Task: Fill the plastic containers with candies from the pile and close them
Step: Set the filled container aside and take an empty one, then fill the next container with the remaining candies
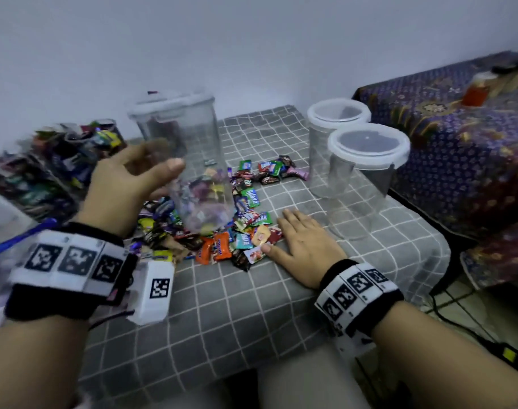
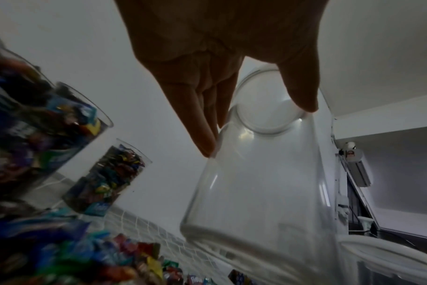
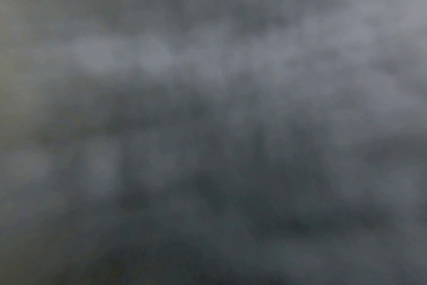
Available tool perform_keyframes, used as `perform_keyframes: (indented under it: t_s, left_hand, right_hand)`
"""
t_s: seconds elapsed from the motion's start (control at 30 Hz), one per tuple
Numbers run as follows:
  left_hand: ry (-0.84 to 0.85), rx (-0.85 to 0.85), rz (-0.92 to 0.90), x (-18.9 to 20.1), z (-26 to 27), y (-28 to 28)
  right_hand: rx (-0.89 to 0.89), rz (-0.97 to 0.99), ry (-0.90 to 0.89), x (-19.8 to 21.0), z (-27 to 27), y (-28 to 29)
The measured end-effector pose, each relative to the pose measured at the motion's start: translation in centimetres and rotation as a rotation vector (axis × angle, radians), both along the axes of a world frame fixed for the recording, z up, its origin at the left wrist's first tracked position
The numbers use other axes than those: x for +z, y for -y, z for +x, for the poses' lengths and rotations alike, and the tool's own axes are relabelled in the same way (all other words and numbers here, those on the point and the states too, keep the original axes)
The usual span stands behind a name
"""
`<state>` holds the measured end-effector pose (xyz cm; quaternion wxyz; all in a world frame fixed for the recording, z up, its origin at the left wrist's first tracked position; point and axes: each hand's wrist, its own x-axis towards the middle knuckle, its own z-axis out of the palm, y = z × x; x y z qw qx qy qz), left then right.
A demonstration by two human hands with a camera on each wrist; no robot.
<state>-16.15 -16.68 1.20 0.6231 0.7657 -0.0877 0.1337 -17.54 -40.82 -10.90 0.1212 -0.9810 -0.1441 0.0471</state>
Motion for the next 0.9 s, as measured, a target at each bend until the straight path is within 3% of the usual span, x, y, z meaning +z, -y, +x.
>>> perform_keyframes:
  t_s: [0.27, 0.6, 0.77, 0.9]
  left_hand:
    - [-0.132, 0.017, 0.043, -3.5, -3.9, -2.7]
    - [-0.186, -0.127, 0.018, -6.0, -5.9, -3.5]
    - [-0.157, -0.206, 0.027, -5.2, -6.3, -3.7]
    - [-0.178, -0.226, 0.035, -5.2, -6.0, -3.3]
  right_hand:
    - [-0.012, -0.052, -0.006, -0.1, 0.0, -0.1]
    - [-0.033, -0.045, -0.038, 0.7, -0.6, -0.1]
    - [-0.088, 0.193, -0.052, 2.4, -1.4, -0.6]
    - [-0.093, 0.553, 0.230, 5.2, -2.2, -2.3]
